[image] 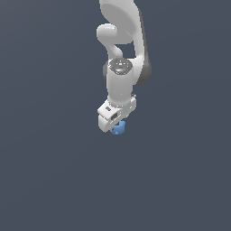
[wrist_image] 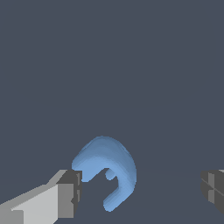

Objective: Pick up the object and move it to a goal position.

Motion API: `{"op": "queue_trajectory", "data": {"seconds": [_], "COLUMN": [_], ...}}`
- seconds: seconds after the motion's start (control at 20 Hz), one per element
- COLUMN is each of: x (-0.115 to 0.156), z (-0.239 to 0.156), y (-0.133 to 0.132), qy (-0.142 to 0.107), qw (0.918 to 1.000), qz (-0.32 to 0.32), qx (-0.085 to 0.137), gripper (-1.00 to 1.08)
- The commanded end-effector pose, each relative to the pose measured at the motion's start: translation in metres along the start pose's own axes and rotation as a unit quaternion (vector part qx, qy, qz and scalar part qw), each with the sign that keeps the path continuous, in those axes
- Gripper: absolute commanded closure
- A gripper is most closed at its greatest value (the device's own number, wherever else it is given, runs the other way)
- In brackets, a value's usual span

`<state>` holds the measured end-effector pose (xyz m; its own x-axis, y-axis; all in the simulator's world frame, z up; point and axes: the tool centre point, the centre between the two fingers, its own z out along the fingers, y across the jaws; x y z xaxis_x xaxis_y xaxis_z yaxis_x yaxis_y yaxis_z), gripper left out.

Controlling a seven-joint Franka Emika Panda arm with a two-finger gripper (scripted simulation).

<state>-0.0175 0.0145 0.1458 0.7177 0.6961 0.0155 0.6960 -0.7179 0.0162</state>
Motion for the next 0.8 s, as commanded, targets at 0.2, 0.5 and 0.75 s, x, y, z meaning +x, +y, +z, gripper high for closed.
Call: {"op": "queue_trajectory", "data": {"seconds": [0.2, 0.5, 0.75], "x": [-0.007, -0.014, -0.019], "z": [0.011, 0.02, 0.028], "y": [-0.006, -0.011, -0.016], "qy": [-0.003, -0.004, -0.005], "qw": [0.996, 0.9853, 0.9715], "qz": [-0.089, -0.171, -0.237], "qx": [0.002, 0.004, 0.006], "gripper": [-0.92, -0.92, -0.92]}}
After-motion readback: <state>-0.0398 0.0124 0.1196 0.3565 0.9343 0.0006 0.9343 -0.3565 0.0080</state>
